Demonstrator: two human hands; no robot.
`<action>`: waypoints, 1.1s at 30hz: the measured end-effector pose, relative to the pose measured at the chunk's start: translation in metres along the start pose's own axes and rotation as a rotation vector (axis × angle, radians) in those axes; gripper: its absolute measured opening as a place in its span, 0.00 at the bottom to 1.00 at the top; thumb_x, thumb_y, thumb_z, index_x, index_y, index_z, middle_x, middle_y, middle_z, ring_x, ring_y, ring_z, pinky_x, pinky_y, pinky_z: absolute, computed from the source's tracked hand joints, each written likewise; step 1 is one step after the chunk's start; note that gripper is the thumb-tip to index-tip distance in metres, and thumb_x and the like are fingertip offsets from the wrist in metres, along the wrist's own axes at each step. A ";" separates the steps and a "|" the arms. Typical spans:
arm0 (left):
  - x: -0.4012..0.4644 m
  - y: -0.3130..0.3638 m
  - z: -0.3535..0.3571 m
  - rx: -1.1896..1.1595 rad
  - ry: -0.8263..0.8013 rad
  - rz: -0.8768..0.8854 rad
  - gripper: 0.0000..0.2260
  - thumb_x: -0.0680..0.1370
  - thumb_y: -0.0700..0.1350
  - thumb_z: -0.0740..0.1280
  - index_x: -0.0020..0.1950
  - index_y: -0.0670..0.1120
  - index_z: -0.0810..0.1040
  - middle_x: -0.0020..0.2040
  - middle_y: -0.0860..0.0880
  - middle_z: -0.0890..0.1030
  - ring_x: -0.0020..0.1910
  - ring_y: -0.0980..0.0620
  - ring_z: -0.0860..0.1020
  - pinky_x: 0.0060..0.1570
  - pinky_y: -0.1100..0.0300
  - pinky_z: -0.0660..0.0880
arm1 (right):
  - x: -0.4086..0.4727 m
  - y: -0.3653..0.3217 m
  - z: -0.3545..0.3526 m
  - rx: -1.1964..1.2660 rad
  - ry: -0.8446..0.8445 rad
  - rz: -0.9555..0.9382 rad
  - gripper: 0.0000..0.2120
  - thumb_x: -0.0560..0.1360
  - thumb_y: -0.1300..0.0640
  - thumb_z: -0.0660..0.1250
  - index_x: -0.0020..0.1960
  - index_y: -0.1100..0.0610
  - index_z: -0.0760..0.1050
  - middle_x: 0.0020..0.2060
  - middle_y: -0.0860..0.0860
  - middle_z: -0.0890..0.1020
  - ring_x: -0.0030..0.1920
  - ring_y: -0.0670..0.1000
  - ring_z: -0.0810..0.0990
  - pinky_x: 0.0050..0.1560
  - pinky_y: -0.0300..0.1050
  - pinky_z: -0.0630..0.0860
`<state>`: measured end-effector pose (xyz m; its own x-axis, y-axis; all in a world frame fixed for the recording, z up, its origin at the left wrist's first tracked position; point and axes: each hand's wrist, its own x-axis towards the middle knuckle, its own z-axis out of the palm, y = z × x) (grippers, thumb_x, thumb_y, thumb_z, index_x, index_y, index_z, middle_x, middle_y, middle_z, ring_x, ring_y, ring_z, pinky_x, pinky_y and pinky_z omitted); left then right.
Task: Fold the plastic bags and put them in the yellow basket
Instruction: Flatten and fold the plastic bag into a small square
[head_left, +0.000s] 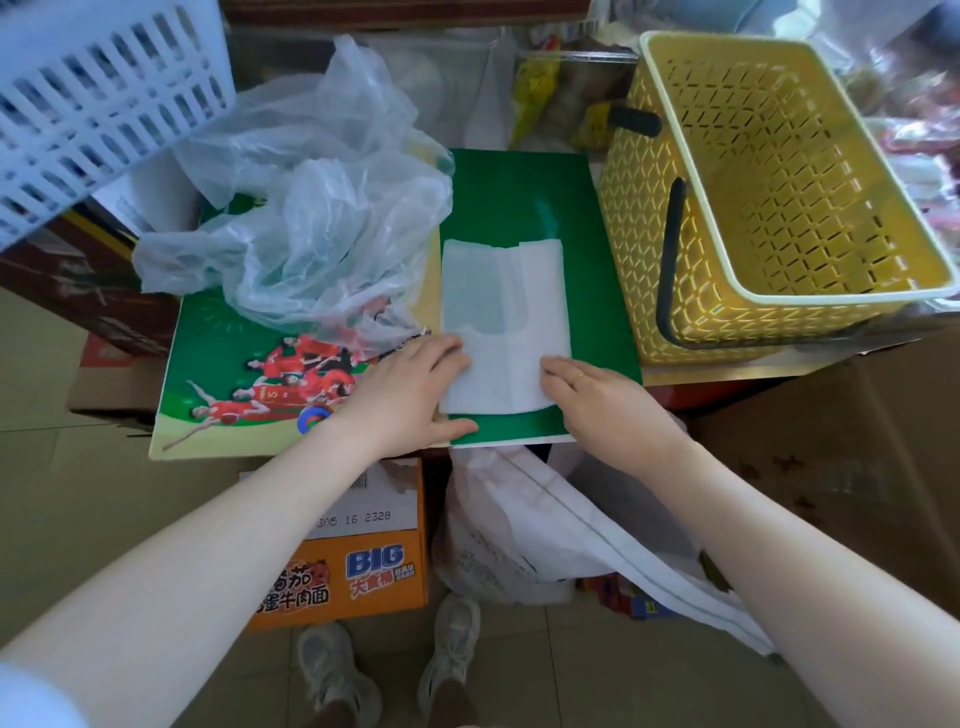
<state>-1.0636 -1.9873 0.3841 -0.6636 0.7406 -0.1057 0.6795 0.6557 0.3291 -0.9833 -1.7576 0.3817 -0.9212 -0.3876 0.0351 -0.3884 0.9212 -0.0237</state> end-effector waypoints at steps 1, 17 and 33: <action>0.000 0.000 0.000 -0.001 0.006 -0.003 0.34 0.69 0.58 0.71 0.69 0.43 0.68 0.71 0.45 0.65 0.69 0.44 0.63 0.67 0.52 0.60 | 0.001 -0.002 0.000 0.062 0.002 0.074 0.13 0.64 0.70 0.62 0.47 0.67 0.77 0.47 0.62 0.82 0.44 0.62 0.83 0.35 0.54 0.81; -0.045 0.018 0.009 -0.612 0.262 -0.255 0.17 0.81 0.50 0.54 0.48 0.39 0.76 0.31 0.40 0.76 0.30 0.45 0.74 0.31 0.51 0.67 | -0.017 -0.025 -0.013 1.027 -0.028 0.570 0.05 0.76 0.60 0.66 0.43 0.52 0.73 0.34 0.52 0.76 0.34 0.44 0.72 0.38 0.38 0.66; -0.008 0.015 0.008 -0.184 0.359 -0.519 0.10 0.80 0.44 0.58 0.47 0.39 0.75 0.37 0.40 0.79 0.32 0.46 0.68 0.26 0.56 0.55 | 0.052 -0.024 -0.009 0.468 -0.152 0.944 0.13 0.82 0.51 0.47 0.47 0.59 0.64 0.38 0.55 0.71 0.39 0.57 0.70 0.34 0.46 0.62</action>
<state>-1.0456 -1.9822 0.3828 -0.9755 0.2194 0.0153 0.1998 0.8552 0.4782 -1.0219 -1.7994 0.3931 -0.8345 0.4470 -0.3222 0.5446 0.7579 -0.3591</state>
